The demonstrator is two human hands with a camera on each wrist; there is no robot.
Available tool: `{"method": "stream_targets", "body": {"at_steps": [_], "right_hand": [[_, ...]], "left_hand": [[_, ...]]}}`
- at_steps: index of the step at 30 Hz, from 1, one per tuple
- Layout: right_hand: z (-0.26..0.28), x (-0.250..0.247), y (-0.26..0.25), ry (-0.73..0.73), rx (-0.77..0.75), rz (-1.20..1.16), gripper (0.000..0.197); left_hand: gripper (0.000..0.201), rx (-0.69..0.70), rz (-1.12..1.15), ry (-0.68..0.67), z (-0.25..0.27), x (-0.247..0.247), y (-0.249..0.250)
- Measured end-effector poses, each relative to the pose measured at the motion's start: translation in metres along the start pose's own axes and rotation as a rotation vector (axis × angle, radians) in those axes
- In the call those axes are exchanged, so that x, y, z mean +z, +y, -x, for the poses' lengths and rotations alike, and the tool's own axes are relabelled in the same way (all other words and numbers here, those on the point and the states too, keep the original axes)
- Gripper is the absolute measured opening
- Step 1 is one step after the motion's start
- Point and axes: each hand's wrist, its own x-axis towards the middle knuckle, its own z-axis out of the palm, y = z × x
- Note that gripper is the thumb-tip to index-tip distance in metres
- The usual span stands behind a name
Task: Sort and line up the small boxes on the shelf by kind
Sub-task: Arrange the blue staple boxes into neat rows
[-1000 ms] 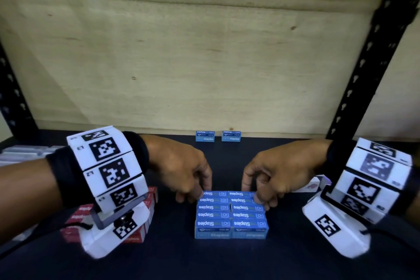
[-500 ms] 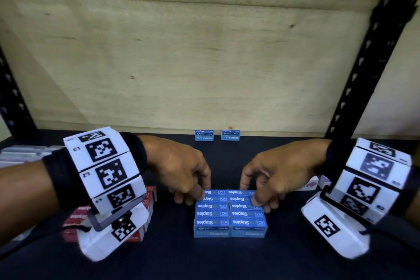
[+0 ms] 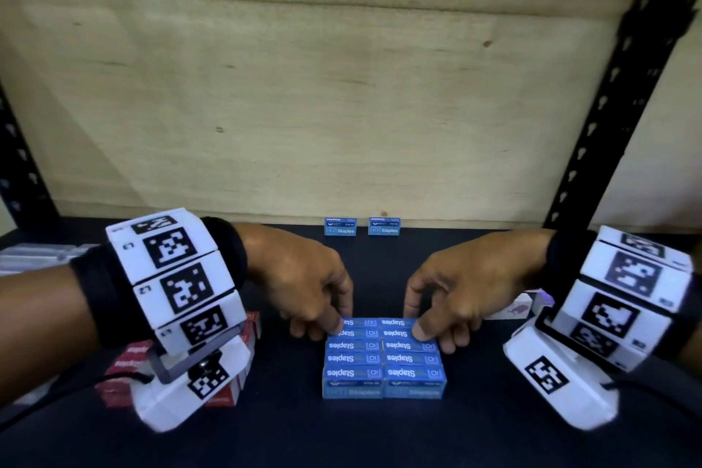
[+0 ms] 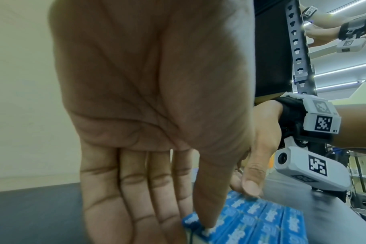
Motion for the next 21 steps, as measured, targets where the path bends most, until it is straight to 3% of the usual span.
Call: {"method": "stream_targets", "body": {"at_steps": [4,9,13,21], "right_hand": [[-0.003,-0.019,-0.005,0.106,0.030,0.078,0.033],[-0.022,-0.055,-0.007,0.329,0.052,0.300,0.029],[-0.044,-0.084,-0.005,0.453,0.097,0.459,0.029],[-0.102,-0.118,0.007,0.424,0.196,0.569,0.040]], "left_hand": [[0.021,-0.019,-0.016,0.056,-0.004,-0.015,-0.003],[0.021,-0.086,-0.201,0.244,-0.025,-0.047,-0.015],[0.036,-0.159,-0.379,0.383,-0.051,-0.072,-0.030],[0.045,-0.224,-0.404,0.369,-0.096,-0.099,-0.060]]}}
